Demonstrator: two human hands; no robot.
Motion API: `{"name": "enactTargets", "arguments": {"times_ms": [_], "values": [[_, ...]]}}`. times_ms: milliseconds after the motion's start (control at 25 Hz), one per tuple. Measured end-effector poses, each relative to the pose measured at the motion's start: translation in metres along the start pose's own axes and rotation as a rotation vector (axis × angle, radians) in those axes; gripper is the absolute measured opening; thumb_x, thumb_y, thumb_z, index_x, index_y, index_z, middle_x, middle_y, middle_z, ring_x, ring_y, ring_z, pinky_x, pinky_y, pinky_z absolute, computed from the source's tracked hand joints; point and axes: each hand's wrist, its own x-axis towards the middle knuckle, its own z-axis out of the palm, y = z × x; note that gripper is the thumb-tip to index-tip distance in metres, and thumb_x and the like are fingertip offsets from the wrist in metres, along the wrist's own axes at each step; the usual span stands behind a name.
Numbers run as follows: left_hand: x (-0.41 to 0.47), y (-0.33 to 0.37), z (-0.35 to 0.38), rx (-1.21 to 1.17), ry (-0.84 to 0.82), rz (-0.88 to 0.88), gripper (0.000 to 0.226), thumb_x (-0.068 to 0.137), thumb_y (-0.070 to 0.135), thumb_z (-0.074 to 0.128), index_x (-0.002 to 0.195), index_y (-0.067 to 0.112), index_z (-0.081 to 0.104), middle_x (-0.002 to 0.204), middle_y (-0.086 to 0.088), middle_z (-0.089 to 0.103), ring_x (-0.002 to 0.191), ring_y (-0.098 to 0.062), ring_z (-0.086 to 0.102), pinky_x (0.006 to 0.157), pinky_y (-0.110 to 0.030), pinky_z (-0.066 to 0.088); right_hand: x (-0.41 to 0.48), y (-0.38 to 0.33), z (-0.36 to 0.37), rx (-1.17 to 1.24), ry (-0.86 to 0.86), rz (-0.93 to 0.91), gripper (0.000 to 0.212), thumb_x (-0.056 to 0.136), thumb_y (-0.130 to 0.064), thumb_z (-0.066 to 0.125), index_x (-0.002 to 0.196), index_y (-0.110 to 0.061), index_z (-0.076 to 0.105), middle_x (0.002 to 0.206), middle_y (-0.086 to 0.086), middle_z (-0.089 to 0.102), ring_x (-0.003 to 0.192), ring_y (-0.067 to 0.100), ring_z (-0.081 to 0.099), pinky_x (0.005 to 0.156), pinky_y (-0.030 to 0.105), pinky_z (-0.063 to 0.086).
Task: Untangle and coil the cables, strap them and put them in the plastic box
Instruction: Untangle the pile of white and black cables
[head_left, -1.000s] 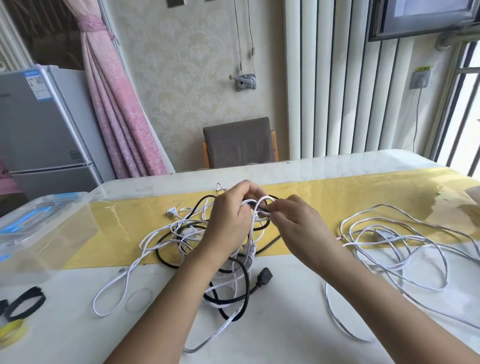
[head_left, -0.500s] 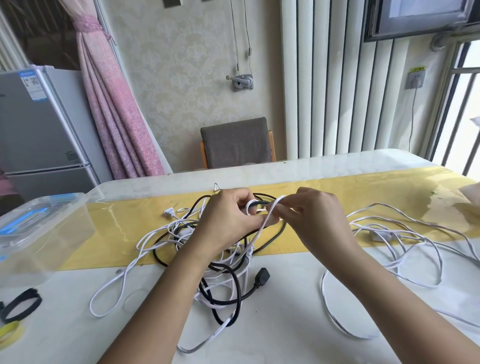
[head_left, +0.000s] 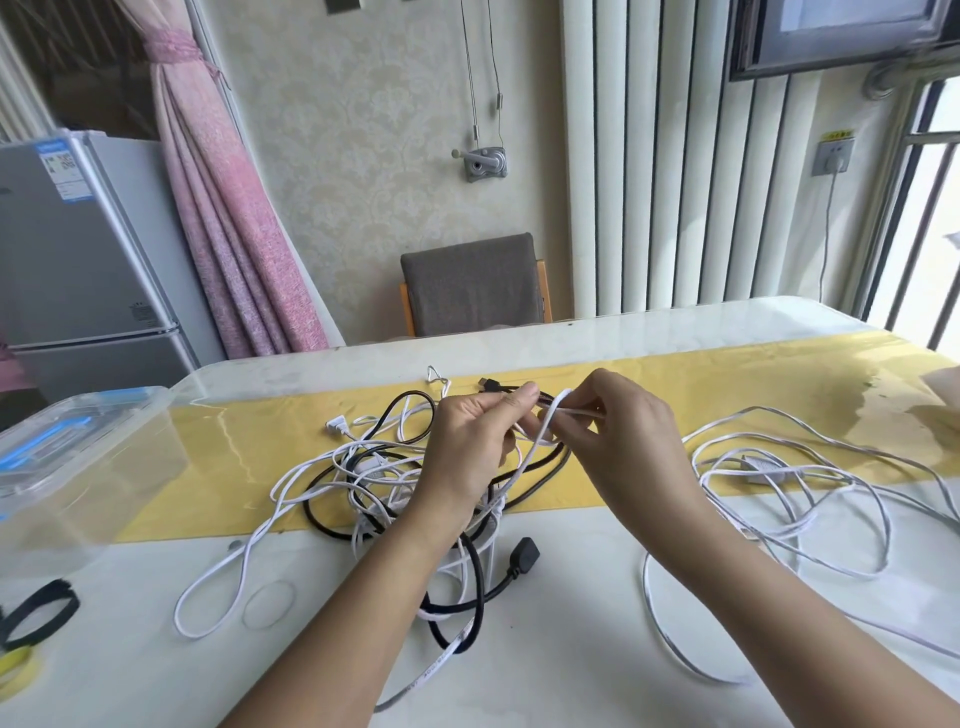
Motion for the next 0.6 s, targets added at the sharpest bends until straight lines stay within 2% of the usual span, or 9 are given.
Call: {"name": "enactTargets", "arguments": {"times_ms": [120,240,320,360,400,440,520,600], "values": [[-0.001,-0.003,0.005,0.016,-0.042,-0.091,0.052,0.094,0.022,0.051,0.045,0.018,0.067,0.042,-0.008,0.049,0.040,-0.014,0.029,0.043,-0.021,0.025,0.004,0.004,-0.003,-0.088,0.012,-0.001,0.019,0.077,-0.014,0.073,0.073,-0.013,0.055,0.070,-0.012,0.051,0.064,-0.004,0.048,0.061,0.006,0.035],[-0.002,-0.007,0.008,0.092,-0.106,-0.202,0.052,0.092,0.017,0.047,0.042,0.018,0.062,0.039,-0.001,0.044,0.040,-0.016,0.033,0.045,-0.024,0.031,0.004,0.003,-0.005,-0.212,-0.043,0.006,0.008,0.078,-0.014,0.069,0.071,-0.017,0.068,0.064,-0.009,0.049,0.061,0.007,0.050,0.054,0.017,0.034],[0.001,-0.013,0.006,0.137,-0.124,-0.233,0.037,0.091,0.016,0.049,0.058,0.012,0.066,0.047,-0.003,0.051,0.041,-0.016,0.039,0.044,-0.021,0.033,0.001,0.002,-0.004,-0.323,-0.099,0.010,0.022,0.082,-0.017,0.062,0.064,-0.028,0.068,0.052,-0.004,0.042,0.052,0.013,0.040,0.049,0.026,0.028],[0.003,-0.015,0.005,0.127,-0.119,-0.231,0.027,0.092,0.015,0.051,0.069,0.009,0.065,0.054,-0.004,0.055,0.042,-0.015,0.041,0.044,-0.020,0.034,0.001,0.000,-0.004,-0.334,-0.128,0.004,0.026,0.085,-0.018,0.059,0.060,-0.026,0.064,0.047,0.000,0.040,0.049,0.016,0.034,0.047,0.029,0.026],[0.005,-0.016,0.003,0.104,-0.097,-0.217,0.017,0.092,0.014,0.054,0.077,0.010,0.062,0.061,-0.004,0.059,0.044,-0.015,0.044,0.045,-0.021,0.036,0.001,0.000,-0.005,-0.303,-0.155,0.011,0.033,0.086,-0.018,0.058,0.056,-0.032,0.061,0.047,0.004,0.041,0.049,0.019,0.033,0.048,0.030,0.027],[0.007,-0.017,0.000,0.083,-0.062,-0.187,0.009,0.091,0.013,0.058,0.082,0.013,0.060,0.068,-0.004,0.062,0.045,-0.015,0.046,0.047,-0.023,0.038,0.002,0.000,-0.005,-0.248,-0.182,0.027,0.030,0.088,-0.017,0.058,0.069,-0.036,0.072,0.049,0.005,0.047,0.052,0.021,0.036,0.050,0.031,0.030],[0.011,-0.017,-0.006,0.080,0.004,-0.090,0.008,0.090,0.012,0.062,0.084,0.017,0.059,0.074,-0.002,0.063,0.047,-0.010,0.051,0.051,-0.024,0.041,0.005,0.003,-0.005,-0.164,-0.207,0.059,0.021,0.090,-0.016,0.058,0.087,-0.027,0.075,0.057,-0.003,0.057,0.055,0.017,0.045,0.054,0.027,0.036],[0.011,-0.017,-0.007,0.065,0.013,-0.026,0.009,0.088,0.011,0.065,0.082,0.015,0.061,0.071,0.004,0.061,0.046,-0.004,0.050,0.048,-0.018,0.041,0.005,0.005,-0.001,-0.150,-0.264,0.068,0.017,0.091,-0.014,0.055,0.094,-0.017,0.072,0.071,-0.007,0.061,0.061,0.008,0.049,0.053,0.013,0.036]]}}
